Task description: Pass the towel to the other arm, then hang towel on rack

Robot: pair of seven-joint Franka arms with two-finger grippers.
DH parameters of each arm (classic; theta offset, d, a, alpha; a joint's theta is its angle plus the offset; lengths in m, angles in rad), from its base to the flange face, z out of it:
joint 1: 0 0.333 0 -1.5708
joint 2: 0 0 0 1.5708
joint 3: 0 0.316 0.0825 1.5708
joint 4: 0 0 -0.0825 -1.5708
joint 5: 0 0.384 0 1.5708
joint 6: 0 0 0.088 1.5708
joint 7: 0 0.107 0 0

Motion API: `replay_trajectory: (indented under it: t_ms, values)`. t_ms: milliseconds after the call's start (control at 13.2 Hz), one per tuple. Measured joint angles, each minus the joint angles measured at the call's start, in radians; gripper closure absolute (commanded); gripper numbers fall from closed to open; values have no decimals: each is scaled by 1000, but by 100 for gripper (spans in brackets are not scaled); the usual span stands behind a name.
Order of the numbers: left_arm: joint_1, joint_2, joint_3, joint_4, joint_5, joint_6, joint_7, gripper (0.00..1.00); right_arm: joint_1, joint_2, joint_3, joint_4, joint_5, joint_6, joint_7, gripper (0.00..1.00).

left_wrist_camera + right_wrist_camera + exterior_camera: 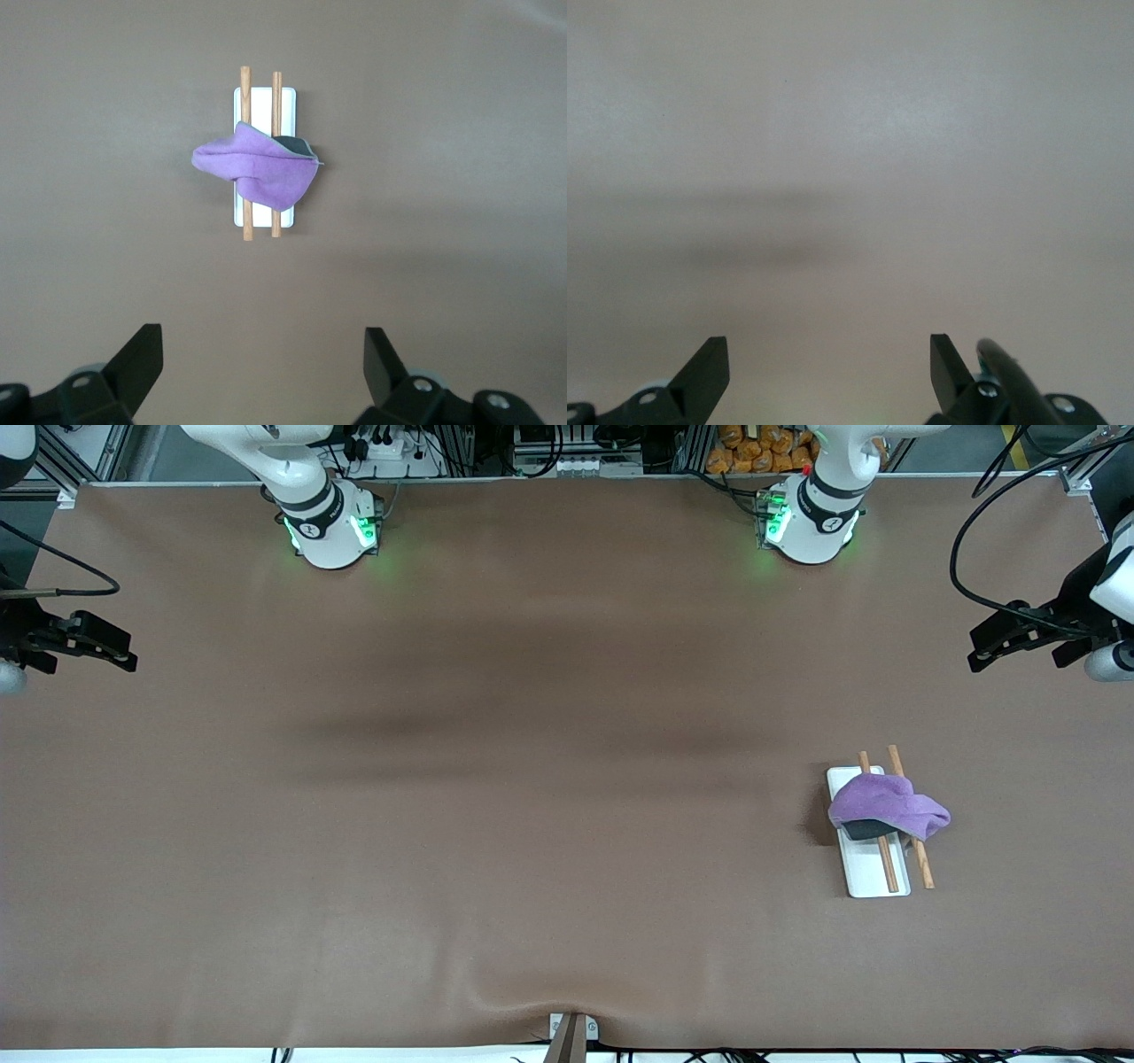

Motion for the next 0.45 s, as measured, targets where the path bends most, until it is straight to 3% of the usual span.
replay_trajectory:
  t_ms: [453]
  values:
    - [0,0,3,0,0,-19,0,0,0,0,0,0,0,0,0,0]
